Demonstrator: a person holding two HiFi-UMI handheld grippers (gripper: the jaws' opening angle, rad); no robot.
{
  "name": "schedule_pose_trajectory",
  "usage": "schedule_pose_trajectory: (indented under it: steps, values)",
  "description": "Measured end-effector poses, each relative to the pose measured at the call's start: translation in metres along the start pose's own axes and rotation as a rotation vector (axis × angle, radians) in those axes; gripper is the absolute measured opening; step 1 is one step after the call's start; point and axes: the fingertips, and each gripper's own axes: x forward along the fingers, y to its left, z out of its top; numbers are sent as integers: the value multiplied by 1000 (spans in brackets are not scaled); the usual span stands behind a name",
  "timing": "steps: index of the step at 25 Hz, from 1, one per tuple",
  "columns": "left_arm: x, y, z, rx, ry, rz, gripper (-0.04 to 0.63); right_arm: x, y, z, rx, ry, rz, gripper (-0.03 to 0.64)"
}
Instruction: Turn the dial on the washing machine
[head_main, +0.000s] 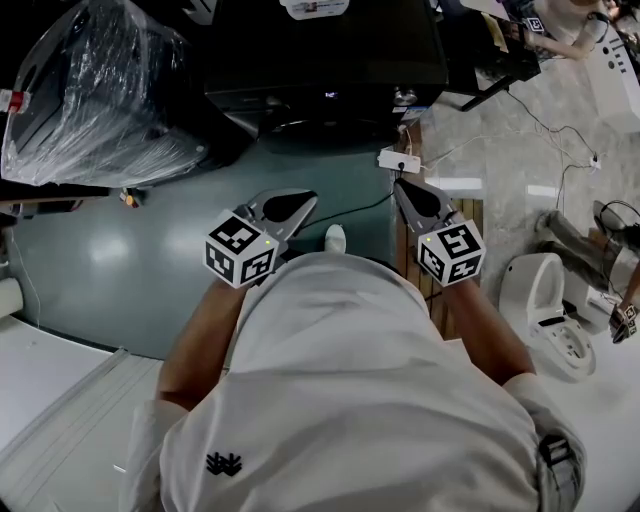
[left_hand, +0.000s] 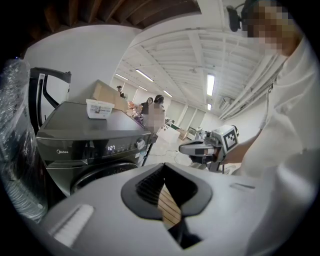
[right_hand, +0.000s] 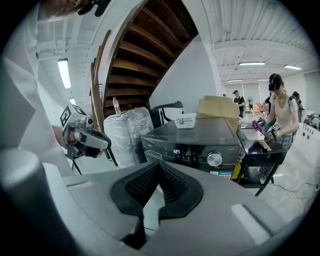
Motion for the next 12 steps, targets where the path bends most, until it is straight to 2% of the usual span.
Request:
schedule_pose_trajectory:
  steps: [12]
  values:
    - [-2, 1, -3, -3, 1, 3, 54, -1, 0, 0, -12, 3, 0, 2]
